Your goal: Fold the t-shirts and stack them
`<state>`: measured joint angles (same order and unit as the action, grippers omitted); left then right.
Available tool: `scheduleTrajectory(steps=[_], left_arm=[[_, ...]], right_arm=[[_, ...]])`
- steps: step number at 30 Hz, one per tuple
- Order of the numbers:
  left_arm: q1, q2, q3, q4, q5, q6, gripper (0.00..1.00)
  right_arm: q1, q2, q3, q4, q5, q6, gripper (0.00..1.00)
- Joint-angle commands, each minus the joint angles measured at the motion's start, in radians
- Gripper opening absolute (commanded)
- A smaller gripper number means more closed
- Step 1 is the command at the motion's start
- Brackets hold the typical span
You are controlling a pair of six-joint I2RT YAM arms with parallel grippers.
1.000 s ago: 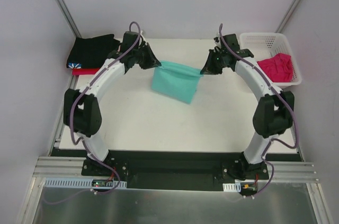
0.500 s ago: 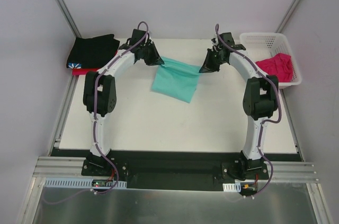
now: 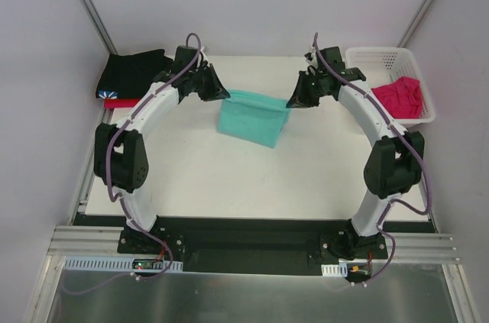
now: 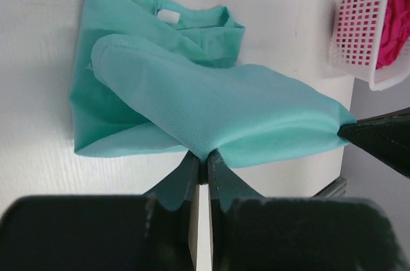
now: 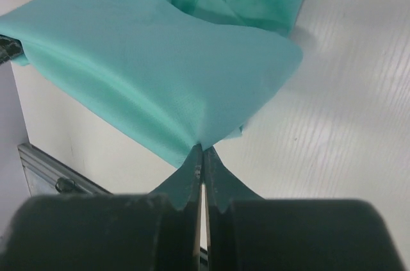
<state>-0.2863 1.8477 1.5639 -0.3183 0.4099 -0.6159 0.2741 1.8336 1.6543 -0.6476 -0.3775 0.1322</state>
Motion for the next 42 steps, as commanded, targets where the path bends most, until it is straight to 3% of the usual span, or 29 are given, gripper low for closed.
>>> scheduleTrajectory(steps=[1, 9, 15, 19, 31, 42], left_arm=[[0.013, -0.171, -0.099, 0.007, -0.028, 0.008, 0.0], [0.006, -0.43, -0.329, 0.005, -0.062, 0.001, 0.0], [0.006, -0.55, -0.452, 0.016, -0.074, -0.011, 0.0], [0.006, -0.545, -0.446, 0.021, -0.079, -0.005, 0.0], [0.006, -0.337, -0.315, 0.018, -0.06, -0.015, 0.0], [0.006, -0.533, -0.384, -0.088, -0.08, 0.016, 0.0]], right_arm=[[0.039, -0.164, -0.094, -0.046, 0.054, 0.012, 0.01], [0.145, -0.376, -0.339, -0.021, 0.135, 0.079, 0.01], [0.208, -0.462, -0.415, -0.007, 0.184, 0.115, 0.01], [0.208, -0.433, -0.398, -0.009, 0.19, 0.106, 0.01], [0.18, -0.234, -0.26, -0.008, 0.138, 0.078, 0.01], [0.267, -0.376, -0.381, -0.009, 0.143, 0.147, 0.01]])
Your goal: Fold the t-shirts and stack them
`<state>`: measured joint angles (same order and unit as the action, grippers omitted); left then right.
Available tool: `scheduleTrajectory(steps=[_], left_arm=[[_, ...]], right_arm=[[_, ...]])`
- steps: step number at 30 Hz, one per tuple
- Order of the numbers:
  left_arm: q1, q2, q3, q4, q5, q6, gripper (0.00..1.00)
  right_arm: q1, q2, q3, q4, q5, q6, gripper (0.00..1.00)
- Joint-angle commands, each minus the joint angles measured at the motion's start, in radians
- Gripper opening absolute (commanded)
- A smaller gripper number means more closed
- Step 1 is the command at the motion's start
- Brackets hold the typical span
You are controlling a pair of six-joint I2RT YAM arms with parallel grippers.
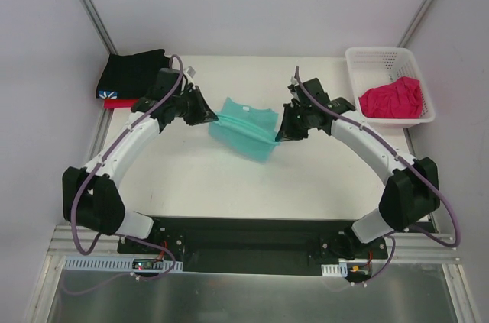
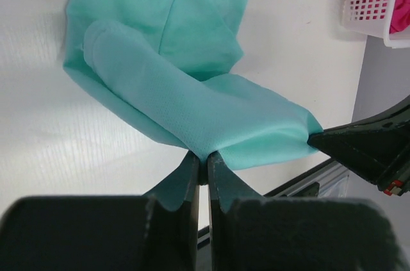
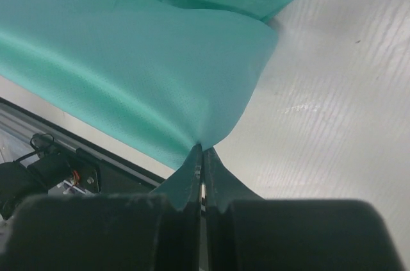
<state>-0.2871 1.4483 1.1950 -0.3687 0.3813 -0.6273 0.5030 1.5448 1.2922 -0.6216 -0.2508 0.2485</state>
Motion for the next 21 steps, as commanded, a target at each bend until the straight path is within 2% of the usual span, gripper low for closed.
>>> scheduleTrajectory(steps=[1, 8, 14, 21], left_arm=[[0.008, -0.15, -0.029, -0.042, -0.053, 0.028, 0.0], [0.006, -0.233, -0.112, -0.056, -0.056, 0.017, 0.0], [0.006, -0.249, -0.146, -0.056, -0.073, 0.023, 0.0], [0.008, -0.201, -0.129, -0.058, -0.087, 0.028, 0.0]], right_arm=[[0.048, -0.095, -0.024, -0.038, 0.022, 0.032, 0.01], [0.135, -0.129, -0.025, -0.076, 0.091, 0.067, 0.01], [0.158, -0.143, -0.044, -0.089, 0.139, 0.086, 0.01], [0.152, -0.025, 0.042, -0.102, 0.145, 0.045, 0.01]])
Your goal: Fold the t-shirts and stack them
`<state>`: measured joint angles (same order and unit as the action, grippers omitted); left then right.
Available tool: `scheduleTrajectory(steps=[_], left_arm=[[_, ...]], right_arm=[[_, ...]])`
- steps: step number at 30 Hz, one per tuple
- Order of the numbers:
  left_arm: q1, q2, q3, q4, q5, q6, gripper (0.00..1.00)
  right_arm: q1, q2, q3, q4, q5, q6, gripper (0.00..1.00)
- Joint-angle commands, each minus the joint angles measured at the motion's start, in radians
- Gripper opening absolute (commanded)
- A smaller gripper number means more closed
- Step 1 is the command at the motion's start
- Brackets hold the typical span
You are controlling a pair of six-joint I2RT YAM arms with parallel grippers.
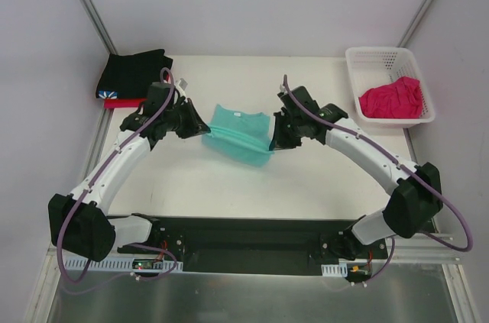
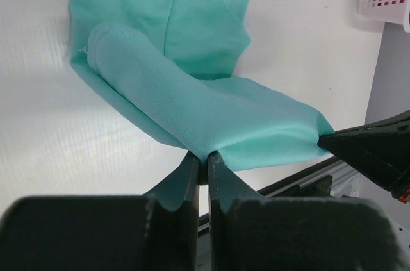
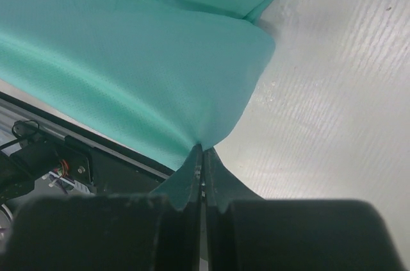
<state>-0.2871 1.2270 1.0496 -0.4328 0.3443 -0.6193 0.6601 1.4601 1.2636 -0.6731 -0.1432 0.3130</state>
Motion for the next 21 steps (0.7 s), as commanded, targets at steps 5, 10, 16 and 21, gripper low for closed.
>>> scheduleTrajectory(steps=[5, 10, 16, 21], left_arm=[[0.008, 0.063, 0.027, 0.008, -0.079, 0.015, 0.0], [0.017, 0.175, 0.104, 0.006, -0.102, 0.023, 0.0], [0.023, 0.379, 0.271, -0.001, -0.097, 0.046, 0.0], [0.04, 0.569, 0.409, -0.004, -0.077, 0.053, 0.0]], right_arm=[[-0.043, 0.211, 0.21, -0.08, 0.008, -0.067, 0.01], [-0.097, 0.31, 0.302, -0.089, -0.015, -0.123, 0.01], [-0.185, 0.404, 0.379, -0.094, -0.071, -0.169, 0.01], [-0.241, 0.508, 0.45, -0.088, -0.121, -0.203, 0.01]])
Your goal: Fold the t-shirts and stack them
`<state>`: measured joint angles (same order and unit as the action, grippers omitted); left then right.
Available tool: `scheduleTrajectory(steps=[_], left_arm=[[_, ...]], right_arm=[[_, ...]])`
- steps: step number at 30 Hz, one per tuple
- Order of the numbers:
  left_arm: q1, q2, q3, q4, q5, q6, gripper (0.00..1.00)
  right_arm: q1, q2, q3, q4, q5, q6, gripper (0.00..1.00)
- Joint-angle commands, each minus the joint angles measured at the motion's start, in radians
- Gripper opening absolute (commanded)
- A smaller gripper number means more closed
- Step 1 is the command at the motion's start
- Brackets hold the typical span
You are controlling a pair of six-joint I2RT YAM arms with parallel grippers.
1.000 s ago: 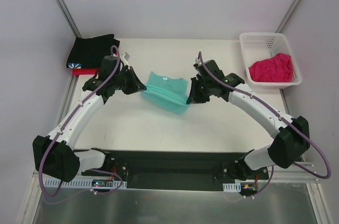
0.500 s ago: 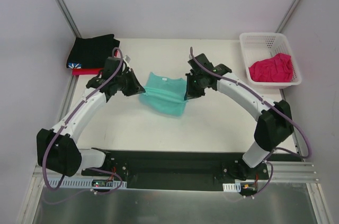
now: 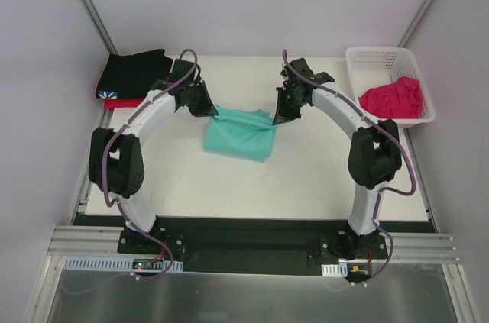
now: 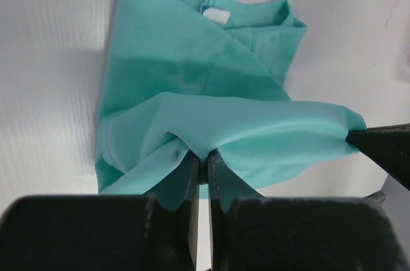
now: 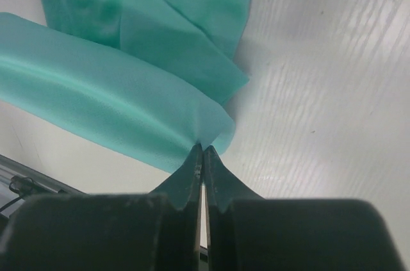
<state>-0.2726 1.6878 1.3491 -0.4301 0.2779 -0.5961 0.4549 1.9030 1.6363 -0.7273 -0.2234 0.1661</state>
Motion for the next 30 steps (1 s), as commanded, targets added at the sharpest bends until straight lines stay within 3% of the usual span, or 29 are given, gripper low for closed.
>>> scheduleTrajectory(steps=[1, 15, 18, 19, 22, 24, 26, 30], left_arm=[[0.027, 0.134, 0.126, -0.007, -0.011, 0.032, 0.0], [0.111, 0.47, 0.402, -0.007, 0.024, 0.018, 0.0], [0.122, 0.519, 0.462, -0.007, 0.034, 0.015, 0.0], [0.122, 0.529, 0.473, -0.007, 0.035, 0.013, 0.15], [0.124, 0.541, 0.498, -0.007, 0.038, 0.015, 0.67], [0.124, 0.529, 0.493, -0.007, 0.023, 0.015, 0.87], [0.124, 0.507, 0.486, -0.006, 0.014, 0.022, 0.99], [0.124, 0.46, 0.449, -0.006, -0.006, 0.036, 0.99]], right_arm=[[-0.047, 0.106, 0.092, -0.034, -0.047, -0.06, 0.01], [-0.09, 0.386, 0.395, -0.072, -0.12, -0.085, 0.02], [-0.102, 0.413, 0.425, -0.057, -0.14, -0.088, 0.14], [-0.105, 0.415, 0.43, -0.049, -0.145, -0.086, 0.24], [-0.108, 0.415, 0.428, -0.029, -0.156, -0.089, 0.39], [-0.107, 0.413, 0.427, -0.026, -0.146, -0.096, 0.43], [-0.111, 0.409, 0.428, -0.024, -0.134, -0.099, 0.44], [-0.11, 0.386, 0.41, -0.006, -0.125, -0.099, 0.45]])
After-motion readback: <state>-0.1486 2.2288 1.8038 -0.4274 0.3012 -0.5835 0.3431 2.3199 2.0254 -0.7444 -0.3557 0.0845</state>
